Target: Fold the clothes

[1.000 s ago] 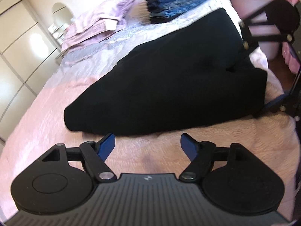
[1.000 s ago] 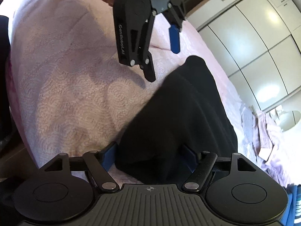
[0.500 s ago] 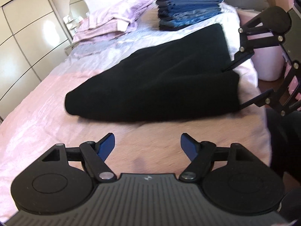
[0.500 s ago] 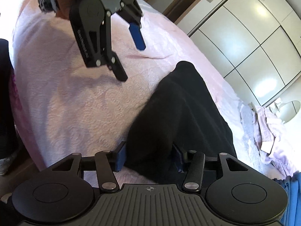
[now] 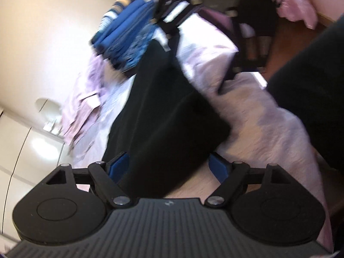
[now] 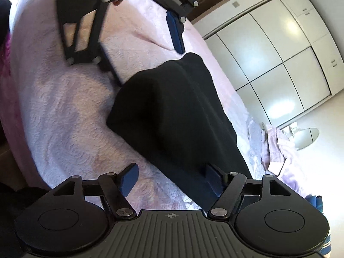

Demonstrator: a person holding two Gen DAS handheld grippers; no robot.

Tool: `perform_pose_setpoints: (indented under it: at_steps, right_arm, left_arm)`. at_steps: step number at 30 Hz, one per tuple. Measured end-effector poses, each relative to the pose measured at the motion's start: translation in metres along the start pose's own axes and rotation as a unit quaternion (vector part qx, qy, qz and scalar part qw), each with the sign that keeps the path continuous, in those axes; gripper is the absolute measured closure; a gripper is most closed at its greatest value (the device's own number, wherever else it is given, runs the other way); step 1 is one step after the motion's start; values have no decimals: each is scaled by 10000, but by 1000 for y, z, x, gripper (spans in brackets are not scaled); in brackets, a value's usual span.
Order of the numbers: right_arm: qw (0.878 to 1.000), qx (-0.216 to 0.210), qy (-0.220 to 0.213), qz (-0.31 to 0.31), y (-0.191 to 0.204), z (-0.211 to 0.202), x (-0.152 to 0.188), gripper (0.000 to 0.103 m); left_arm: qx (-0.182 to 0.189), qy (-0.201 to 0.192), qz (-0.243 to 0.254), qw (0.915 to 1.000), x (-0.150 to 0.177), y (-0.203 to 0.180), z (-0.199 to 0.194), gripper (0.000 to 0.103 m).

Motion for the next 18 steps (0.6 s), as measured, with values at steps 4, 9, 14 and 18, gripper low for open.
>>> perform_pose_setpoints:
  at_steps: [4,9,14,18]
  right_arm:
    - [9883,-373,-315,1442,-20,-21,19,33]
    - [8360,-1543,-1656,4999,-68,-32,56,33]
    - [7036,-1875,-2499,6383,-90,-14,77,33]
    - [6520,-1722,-2580,6919,-103,5,96,33]
  left_arm:
    - [20,117,-383,9992,-11,6,-6,23]
    - [-87,74,-722,9973,-33,11,-6,19]
    - [-101,-26,-737,9972,-50,7,5,19]
    - [-130,-94,-798,9967,-57,8,15,19]
Point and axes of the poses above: each gripper's, at about its wrist camera, not at the fingertips, and z roughly the way its jaws point, y to its left, x to its underside, the point moved 10 cm from there along z, roughly the way its jaws point, and after that the axes turned 13 degrees about -x, right-handed, at the moved point
